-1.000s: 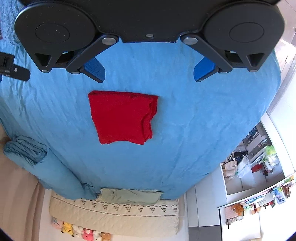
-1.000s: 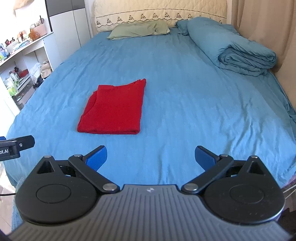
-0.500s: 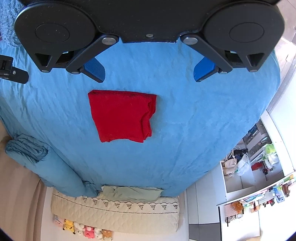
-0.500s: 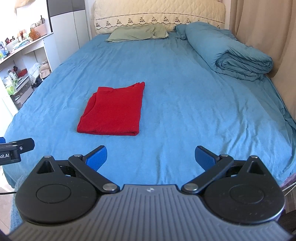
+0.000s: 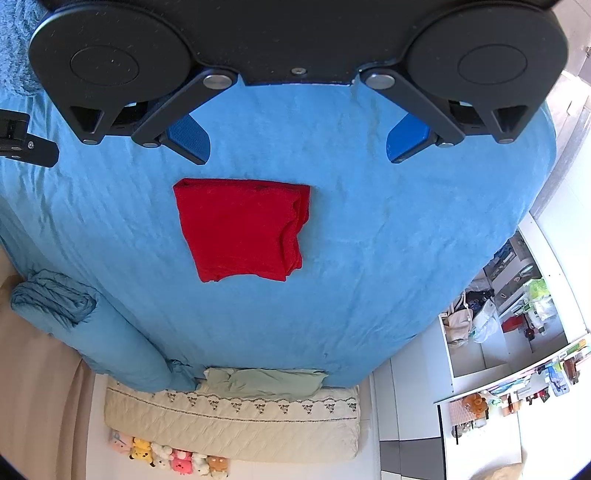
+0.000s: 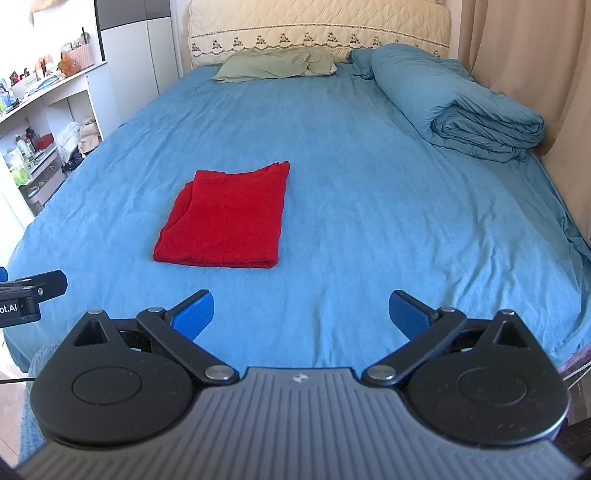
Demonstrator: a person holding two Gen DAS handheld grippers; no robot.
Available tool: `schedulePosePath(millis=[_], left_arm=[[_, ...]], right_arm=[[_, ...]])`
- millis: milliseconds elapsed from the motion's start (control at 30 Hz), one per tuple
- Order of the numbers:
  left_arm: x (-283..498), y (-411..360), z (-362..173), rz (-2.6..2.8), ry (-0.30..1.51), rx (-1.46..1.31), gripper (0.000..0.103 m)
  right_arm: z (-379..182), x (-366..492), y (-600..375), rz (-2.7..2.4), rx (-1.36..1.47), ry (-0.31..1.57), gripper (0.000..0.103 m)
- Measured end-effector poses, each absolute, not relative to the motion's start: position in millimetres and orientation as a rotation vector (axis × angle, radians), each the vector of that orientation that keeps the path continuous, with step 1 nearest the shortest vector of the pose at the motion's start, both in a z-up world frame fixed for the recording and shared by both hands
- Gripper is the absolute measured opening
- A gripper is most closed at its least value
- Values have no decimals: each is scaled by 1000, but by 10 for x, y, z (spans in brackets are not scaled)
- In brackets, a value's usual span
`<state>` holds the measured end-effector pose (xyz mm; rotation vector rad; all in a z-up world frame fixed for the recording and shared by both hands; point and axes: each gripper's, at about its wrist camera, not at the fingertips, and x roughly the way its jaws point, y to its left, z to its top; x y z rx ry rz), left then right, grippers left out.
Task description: Fold small clothes
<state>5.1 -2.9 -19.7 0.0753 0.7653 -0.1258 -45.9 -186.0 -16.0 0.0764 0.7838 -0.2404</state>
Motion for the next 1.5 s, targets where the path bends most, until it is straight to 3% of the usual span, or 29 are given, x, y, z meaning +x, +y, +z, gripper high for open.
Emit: schedulePosePath(millis=[1500], left_arm=[[-18,-41,-166,-125,711,110,103]], right_arm=[[-157,-483,-1858,-259,92,779,103]])
